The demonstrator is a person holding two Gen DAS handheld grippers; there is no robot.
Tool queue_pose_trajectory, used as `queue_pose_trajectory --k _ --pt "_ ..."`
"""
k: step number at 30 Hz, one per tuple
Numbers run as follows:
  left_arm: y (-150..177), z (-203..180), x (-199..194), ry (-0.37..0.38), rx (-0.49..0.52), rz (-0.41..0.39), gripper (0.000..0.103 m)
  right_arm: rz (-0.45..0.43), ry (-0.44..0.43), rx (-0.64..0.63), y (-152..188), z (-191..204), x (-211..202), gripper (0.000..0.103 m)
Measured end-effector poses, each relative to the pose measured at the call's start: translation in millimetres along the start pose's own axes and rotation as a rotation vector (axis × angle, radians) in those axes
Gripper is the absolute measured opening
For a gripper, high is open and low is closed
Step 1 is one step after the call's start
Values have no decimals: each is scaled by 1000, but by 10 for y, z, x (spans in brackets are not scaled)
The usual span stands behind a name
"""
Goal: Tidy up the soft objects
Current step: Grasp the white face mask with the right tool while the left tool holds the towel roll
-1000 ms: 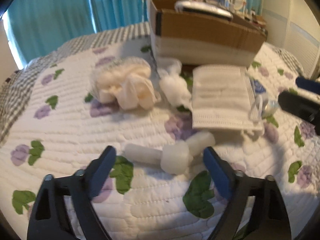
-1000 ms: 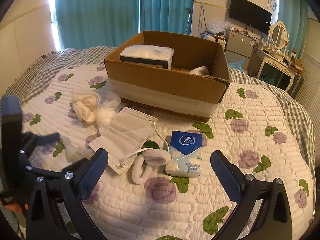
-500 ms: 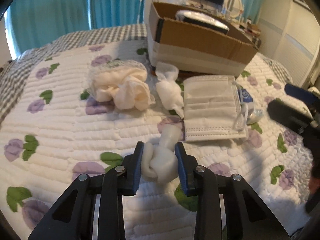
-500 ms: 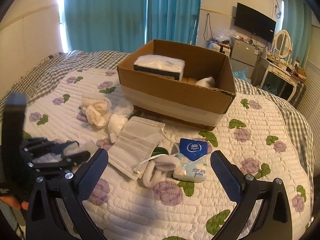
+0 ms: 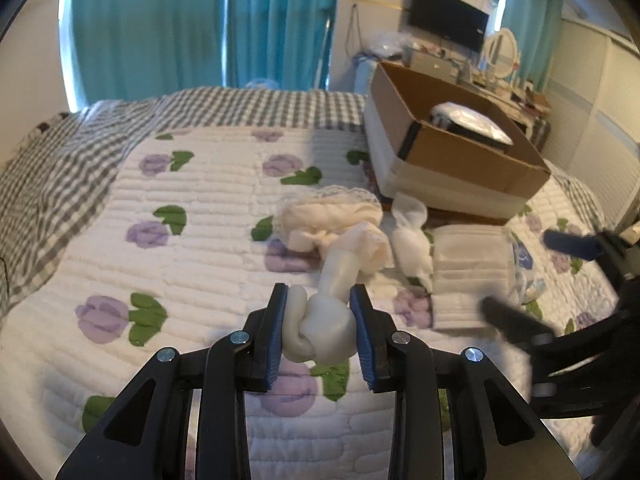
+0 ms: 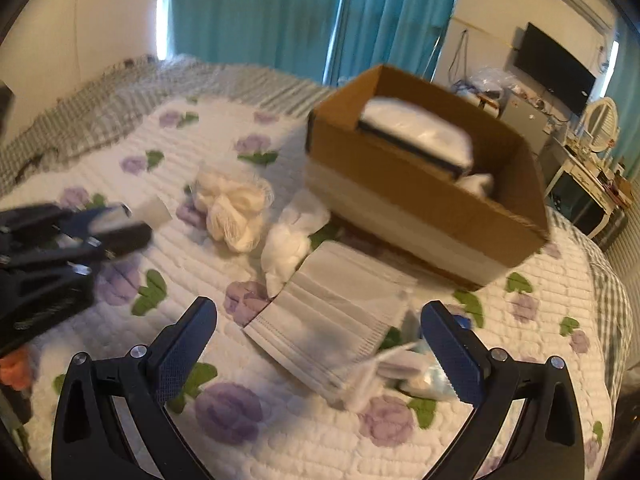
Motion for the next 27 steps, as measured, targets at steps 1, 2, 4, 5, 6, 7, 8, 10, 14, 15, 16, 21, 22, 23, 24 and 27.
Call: queue_pose_trajectory --k 1,2,4,5,6,7,8,10,14,15,16,21,22,23,24,27 --pt "-1 -3 -7 -2 2 -5 31 24 -1 -9 12 20 93 103" --pt "1 -10 -19 -3 4 -10 31 50 1 -17 29 31 185 102" --pt "3 -10 -23 6 5 -12 31 89 6 -10 65 11 325 102" --pt "4 -3 -18 13 4 -9 31 109 -8 4 88 -7 395 102" --pt "4 -3 -12 17 4 -6 31 119 -20 13 107 -9 432 102" --pt "5 -8 1 20 4 -1 31 122 -22 20 127 -13 470 102" --pt "6 -9 12 21 3 3 31 126 -17 17 142 -13 494 102" --pt "9 -14 19 22 6 6 31 129 1 0 163 13 525 102" --pt "22 -33 34 24 11 14 31 108 11 1 167 11 507 88" --pt "26 -40 41 25 12 17 31 97 13 7 174 -4 481 83" --pt "32 -48 47 27 13 20 31 87 26 12 175 -28 454 69" --pt "49 -50 66 36 7 29 31 42 9 89 185 -213 306 28" --pt "54 -38 70 39 -1 32 31 24 -22 119 184 -254 250 20" --pt "57 -31 70 39 -6 34 31 10 -35 132 182 -277 208 15" --pt "61 -26 64 35 -9 35 31 -2 -39 141 186 -299 149 13" --pt "49 -49 9 38 -10 31 31 -32 -49 132 187 -302 -28 10"
Point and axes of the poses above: each gripper's, at about its wrist camera, not at the fingertips, and x roughly the way its jaws point, z to its left, y to its underside, the point moved 2 cm from there along x, roughly the way its jaws point
